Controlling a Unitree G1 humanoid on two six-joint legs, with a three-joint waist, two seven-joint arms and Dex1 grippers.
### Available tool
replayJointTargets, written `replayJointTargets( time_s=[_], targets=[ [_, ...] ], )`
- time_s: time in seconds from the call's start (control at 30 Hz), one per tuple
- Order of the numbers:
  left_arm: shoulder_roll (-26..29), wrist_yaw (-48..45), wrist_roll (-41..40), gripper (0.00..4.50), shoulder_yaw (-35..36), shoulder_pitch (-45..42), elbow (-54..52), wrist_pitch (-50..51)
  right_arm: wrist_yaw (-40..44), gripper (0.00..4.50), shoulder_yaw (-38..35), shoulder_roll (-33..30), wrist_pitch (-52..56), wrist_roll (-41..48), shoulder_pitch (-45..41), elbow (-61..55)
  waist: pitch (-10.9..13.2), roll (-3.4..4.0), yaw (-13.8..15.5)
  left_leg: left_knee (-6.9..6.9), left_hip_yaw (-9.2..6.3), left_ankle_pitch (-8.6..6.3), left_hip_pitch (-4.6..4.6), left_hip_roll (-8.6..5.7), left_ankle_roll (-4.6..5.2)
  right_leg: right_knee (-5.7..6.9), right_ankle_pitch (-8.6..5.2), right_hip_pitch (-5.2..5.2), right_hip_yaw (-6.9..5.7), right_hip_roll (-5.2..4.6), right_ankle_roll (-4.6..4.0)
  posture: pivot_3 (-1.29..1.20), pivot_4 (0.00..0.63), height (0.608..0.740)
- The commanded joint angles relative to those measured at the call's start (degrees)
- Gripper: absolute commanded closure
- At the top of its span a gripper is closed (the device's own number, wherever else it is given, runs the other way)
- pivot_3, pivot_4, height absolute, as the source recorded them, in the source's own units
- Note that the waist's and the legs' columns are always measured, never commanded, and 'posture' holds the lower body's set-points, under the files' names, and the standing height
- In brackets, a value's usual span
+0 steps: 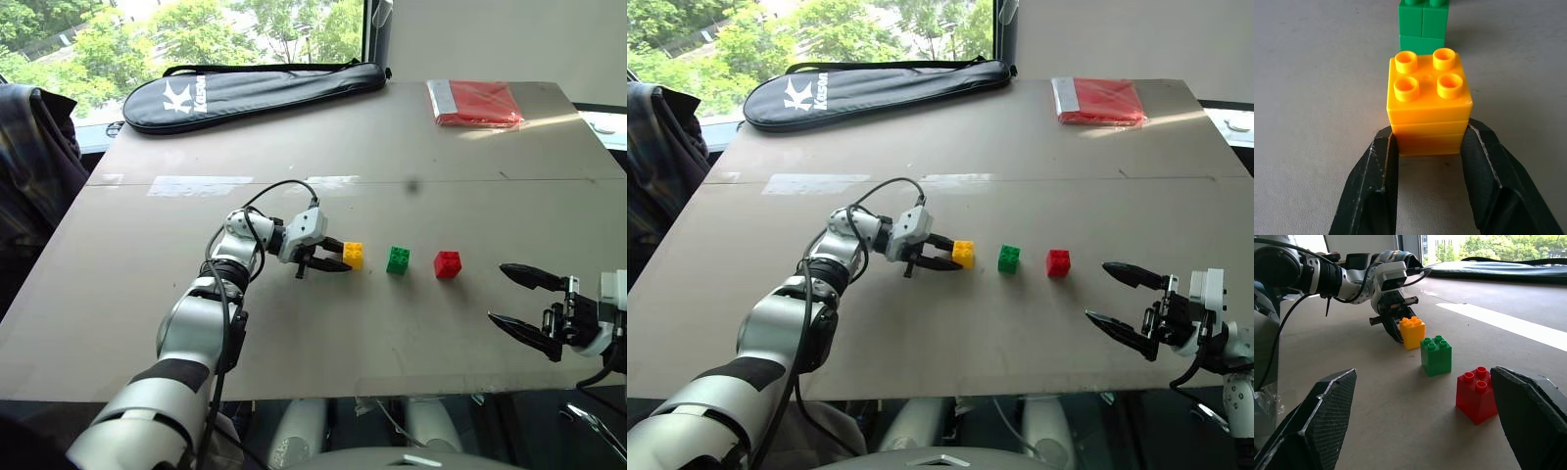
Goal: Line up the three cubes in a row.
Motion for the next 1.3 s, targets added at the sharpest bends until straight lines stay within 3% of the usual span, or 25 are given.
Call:
replayJointTargets(
  time_s=[0.03, 0.13, 0.37, 0.63, 0.83, 0.93, 1.07, 1.17, 1.3],
  targets=[
    [0.1, 0.8, 0.7, 3.31, -0.3, -0.4, 0.3, 0.0, 0.0, 0.00, -1.3, -0.2, -0.8, 0.9, -0.2, -1.6, 0.0, 0.00, 0.0, 0.00, 0.00, 0.00, 0.00, 0.00, 0.00, 0.01, 0.00, 0.00, 0.00, 0.00, 0.00, 0.00, 0.150, 0.694],
    [0.0, 0.2, 0.7, 3.31, -0.3, -0.4, 0.4, 0.9, -0.2, 0.00, -1.3, -0.3, -0.9, 0.7, -0.4, -1.5, 0.0, 0.00, 0.0, 0.02, 0.00, 0.00, 0.01, 0.00, 0.00, 0.03, 0.00, 0.00, 0.00, 0.00, 0.00, 0.00, 0.150, 0.694],
    [-0.2, 2.4, 1.2, 0.06, -0.2, -0.3, 0.5, 1.0, -0.2, 0.00, -1.4, -0.6, -0.7, 0.8, -0.5, -1.3, 0.0, 0.00, 0.0, 0.03, 0.00, 0.00, 0.01, 0.00, 0.00, 0.05, 0.00, 0.00, 0.00, 0.00, 0.00, 0.00, 0.150, 0.694],
    [0.2, 3.5, 0.1, 0.02, 0.9, -0.7, 0.1, 0.3, 0.2, 0.00, -1.4, -0.7, -0.8, 0.8, -0.6, -1.1, 0.0, 0.00, 0.0, 0.04, 0.00, 0.00, 0.01, 0.00, 0.00, 0.07, 0.00, 0.00, 0.00, 0.00, 0.00, 0.00, 0.150, 0.694],
    [3.6, -3.4, -6.5, 0.02, 4.2, 0.1, -5.7, 4.4, 0.3, 0.00, -1.6, -0.9, -0.6, 0.9, -0.4, -1.2, 0.0, -0.01, -0.2, 0.04, 0.01, 0.00, -0.01, 0.00, 0.00, 0.07, 0.00, -0.03, 0.00, 0.00, 0.00, 0.00, 0.150, 0.694],
    [7.5, -4.2, -13.1, 0.02, 2.8, 5.1, -17.2, 10.6, 0.6, 0.00, -2.0, -1.1, -0.7, 0.9, 0.1, -0.9, 0.0, 0.00, -0.4, 0.04, 0.00, 0.00, -0.02, 0.03, 0.00, 0.10, 0.00, -0.06, 0.02, 0.00, -0.01, 0.00, 0.150, 0.694],
    [13.1, -2.7, -18.4, 0.02, 4.2, 18.5, -42.1, 22.7, -1.4, 0.00, -2.0, -0.7, -1.0, -1.0, 0.8, 0.7, 0.0, 0.03, -1.0, 0.02, 0.01, -0.01, 0.00, 0.06, -0.01, 0.16, -0.01, -0.10, 0.12, -0.04, -0.01, 0.00, 0.150, 0.694],
    [15.7, 7.2, -19.0, 0.02, 6.5, 32.6, -62.5, 32.2, -2.0, 0.00, -2.3, -0.7, -2.1, -2.6, 1.6, 2.5, 0.0, 0.04, -0.8, 0.02, 0.02, -0.01, -0.01, 0.06, -0.02, 0.15, -0.01, -0.12, 0.16, -0.08, -0.02, 0.00, 0.150, 0.694],
    [14.4, 22.8, -17.2, 0.02, 10.3, 49.9, -79.8, 41.2, -2.1, 0.00, -2.4, -0.7, -3.3, -4.0, 2.7, 4.1, 0.0, 0.16, -0.1, -0.01, 0.05, -0.03, 0.01, 0.10, -0.01, 0.07, -0.03, -0.14, 0.43, -0.35, -0.07, 0.00, 0.150, 0.694]
  ],
)
